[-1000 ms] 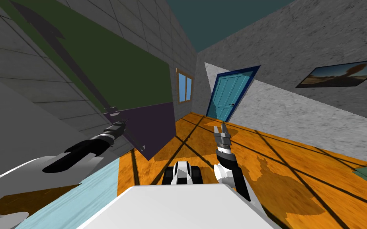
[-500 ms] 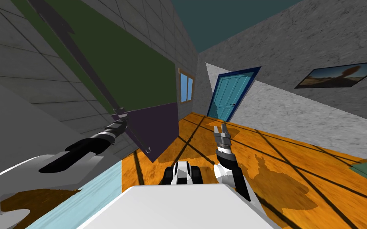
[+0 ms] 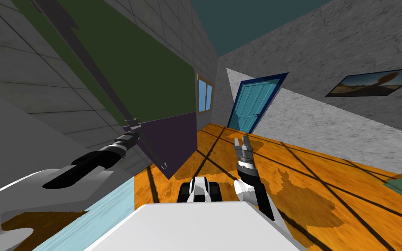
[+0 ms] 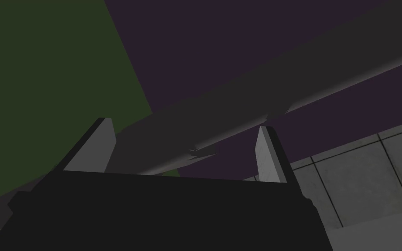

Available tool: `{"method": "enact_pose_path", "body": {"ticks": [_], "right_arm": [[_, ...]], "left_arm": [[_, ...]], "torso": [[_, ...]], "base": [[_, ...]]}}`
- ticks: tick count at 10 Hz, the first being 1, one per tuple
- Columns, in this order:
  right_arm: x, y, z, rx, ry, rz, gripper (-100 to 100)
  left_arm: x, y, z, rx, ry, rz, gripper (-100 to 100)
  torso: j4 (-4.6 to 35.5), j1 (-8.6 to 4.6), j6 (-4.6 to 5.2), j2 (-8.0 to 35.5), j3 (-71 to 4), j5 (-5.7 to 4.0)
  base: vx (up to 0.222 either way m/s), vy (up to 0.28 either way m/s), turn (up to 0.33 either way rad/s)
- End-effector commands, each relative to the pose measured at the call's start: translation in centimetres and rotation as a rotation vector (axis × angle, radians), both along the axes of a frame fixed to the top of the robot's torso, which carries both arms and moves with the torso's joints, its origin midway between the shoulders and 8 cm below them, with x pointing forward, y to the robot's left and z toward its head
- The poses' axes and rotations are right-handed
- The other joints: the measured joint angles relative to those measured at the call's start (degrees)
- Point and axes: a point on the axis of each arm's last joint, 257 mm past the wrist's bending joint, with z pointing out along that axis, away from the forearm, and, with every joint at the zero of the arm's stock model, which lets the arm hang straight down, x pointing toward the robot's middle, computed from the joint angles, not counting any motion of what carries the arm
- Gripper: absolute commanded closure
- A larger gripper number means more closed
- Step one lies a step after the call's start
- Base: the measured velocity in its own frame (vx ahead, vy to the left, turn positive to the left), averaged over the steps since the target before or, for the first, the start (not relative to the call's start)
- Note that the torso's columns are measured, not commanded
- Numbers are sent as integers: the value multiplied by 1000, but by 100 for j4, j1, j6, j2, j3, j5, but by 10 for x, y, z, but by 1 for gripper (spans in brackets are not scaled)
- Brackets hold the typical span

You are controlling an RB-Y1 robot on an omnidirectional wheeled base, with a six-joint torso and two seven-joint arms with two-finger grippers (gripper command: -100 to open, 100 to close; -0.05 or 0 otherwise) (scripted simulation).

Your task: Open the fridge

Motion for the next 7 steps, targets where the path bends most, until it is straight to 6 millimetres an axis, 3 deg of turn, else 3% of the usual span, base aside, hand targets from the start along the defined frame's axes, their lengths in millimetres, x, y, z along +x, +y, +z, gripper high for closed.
{"method": "enact_pose_path", "body": {"ticks": [1,4,7], "right_arm": [[0,0,0,0,0,0,0],[0,0,0,0,0,0,0],[0,0,0,0,0,0,0]], "left_arm": [[-7,12,-4,-5,14,43,100],[-23,36,-8,0,36,129,100],[-31,47,-9,-14,36,172,100]], "torso": [[-12,-28,-5,-6,1,7],[-17,24,6,-34,-19,16],[-25,31,10,-51,-30,22]], "base": [[-4,-178,25],[-12,-212,-12],[3,-193,-7]]}}
